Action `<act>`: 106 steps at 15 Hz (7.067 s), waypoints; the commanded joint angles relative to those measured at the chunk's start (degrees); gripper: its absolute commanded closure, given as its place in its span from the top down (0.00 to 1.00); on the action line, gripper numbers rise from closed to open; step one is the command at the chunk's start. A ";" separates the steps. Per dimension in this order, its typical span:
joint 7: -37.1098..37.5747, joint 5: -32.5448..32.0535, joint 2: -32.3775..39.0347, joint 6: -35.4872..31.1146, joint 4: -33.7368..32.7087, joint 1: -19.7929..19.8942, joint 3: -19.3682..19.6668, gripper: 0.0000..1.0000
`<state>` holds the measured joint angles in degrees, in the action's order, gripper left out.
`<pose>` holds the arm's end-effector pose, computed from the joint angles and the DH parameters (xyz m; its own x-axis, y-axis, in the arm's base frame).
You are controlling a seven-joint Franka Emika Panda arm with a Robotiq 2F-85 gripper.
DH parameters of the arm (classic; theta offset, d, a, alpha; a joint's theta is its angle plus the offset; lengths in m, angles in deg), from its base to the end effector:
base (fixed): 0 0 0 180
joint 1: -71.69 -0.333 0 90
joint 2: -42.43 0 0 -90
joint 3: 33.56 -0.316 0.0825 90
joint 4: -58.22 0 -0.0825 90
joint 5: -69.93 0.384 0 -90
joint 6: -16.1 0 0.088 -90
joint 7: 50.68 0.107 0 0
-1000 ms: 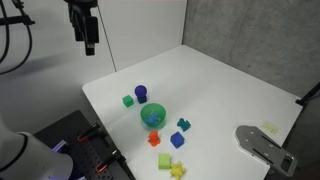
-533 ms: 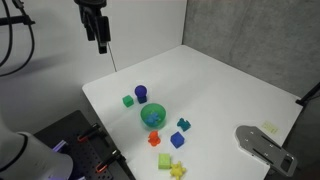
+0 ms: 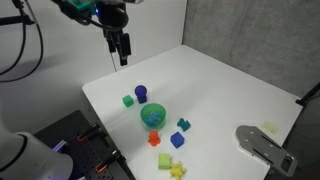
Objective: Put the green bear plush toy in the green bowl
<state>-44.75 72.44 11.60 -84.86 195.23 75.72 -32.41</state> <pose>0.3773 -0.0310 0.5044 0.9757 -0.1966 -0.0962 -0.2014 -0.9786 -0.0426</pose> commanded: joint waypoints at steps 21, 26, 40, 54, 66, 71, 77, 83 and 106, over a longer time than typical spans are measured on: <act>-11.83 -7.77 37.39 -38.52 -6.48 1.49 3.30 1.00; -10.39 -10.44 49.43 -42.18 -14.10 1.59 4.64 1.00; -10.30 -8.69 73.43 -42.83 -31.76 4.12 6.09 1.00; -10.50 -6.59 84.48 -43.48 -39.99 6.40 5.72 1.00; -9.21 -7.48 81.46 -45.66 -38.29 3.94 6.54 0.27; -7.03 -8.42 74.90 -44.23 -35.87 0.74 7.57 0.09; -3.73 -9.84 63.38 -38.86 -28.66 -3.74 8.16 0.10; 2.33 -15.49 51.72 -31.92 -17.01 -7.05 8.29 0.08; 5.49 -16.31 47.78 -43.30 -3.89 -8.07 5.02 0.99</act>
<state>-40.78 56.86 62.91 -129.86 191.02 68.17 -28.09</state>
